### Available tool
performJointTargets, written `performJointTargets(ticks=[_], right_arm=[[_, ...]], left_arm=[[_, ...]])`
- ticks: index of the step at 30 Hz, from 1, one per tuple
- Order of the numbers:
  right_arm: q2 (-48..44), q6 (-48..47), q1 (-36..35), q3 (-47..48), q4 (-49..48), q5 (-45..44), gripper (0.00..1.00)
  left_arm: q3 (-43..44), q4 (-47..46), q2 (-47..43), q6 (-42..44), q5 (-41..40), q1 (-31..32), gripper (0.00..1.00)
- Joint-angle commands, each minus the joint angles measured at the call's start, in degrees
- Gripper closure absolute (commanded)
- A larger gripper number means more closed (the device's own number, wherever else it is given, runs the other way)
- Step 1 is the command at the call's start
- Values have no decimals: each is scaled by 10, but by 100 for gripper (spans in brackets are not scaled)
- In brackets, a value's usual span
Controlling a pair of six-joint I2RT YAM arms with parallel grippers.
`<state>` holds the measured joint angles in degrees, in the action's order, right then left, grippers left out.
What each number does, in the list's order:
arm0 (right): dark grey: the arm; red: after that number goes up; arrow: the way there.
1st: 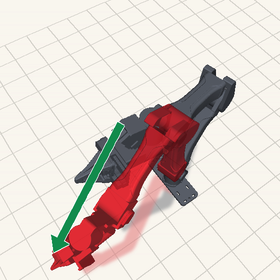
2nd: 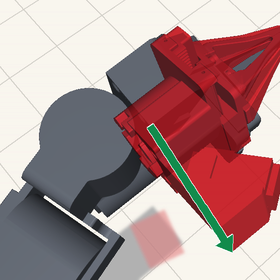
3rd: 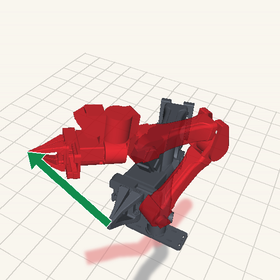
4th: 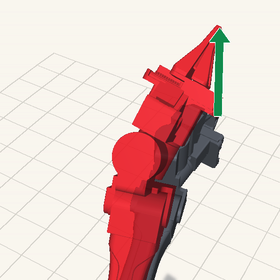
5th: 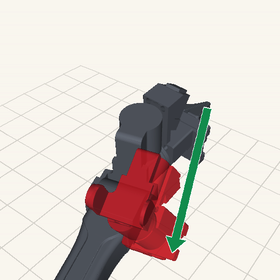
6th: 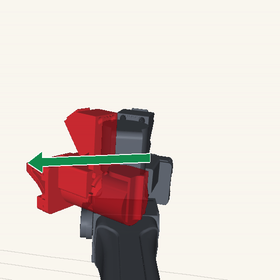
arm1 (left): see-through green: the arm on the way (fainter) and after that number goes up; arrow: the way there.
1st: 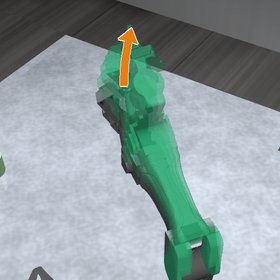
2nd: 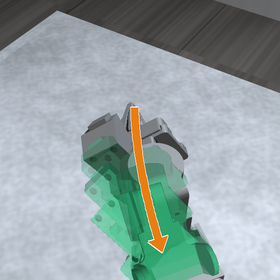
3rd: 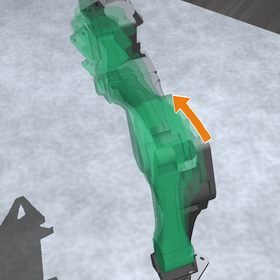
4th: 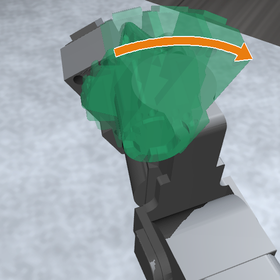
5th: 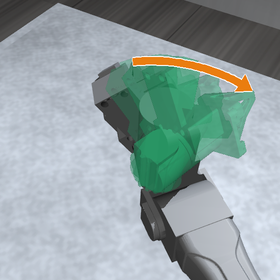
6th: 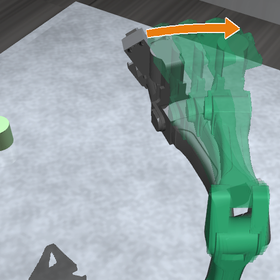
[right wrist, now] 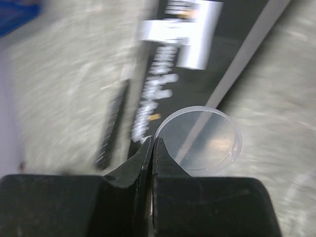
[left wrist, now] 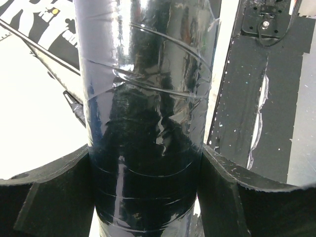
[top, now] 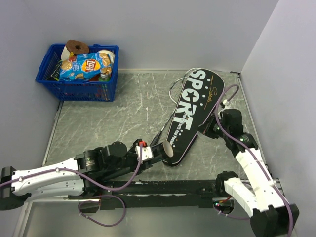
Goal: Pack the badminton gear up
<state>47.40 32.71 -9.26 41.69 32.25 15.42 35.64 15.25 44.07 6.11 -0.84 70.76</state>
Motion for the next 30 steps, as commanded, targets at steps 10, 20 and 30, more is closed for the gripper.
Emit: performJointTargets(ticks=[10,20,30], right_arm=[[-78,1,-129,81,-52,229,94],[-80,7,-185,59,-120,338,89],[-74,16,-255,60,-151,327,88]], left_arm=[[22,-43,-10,-14,39,3,99],[21,-47,-18,-13,47,3,98],[22,-44,-17,-14,45,3,98]])
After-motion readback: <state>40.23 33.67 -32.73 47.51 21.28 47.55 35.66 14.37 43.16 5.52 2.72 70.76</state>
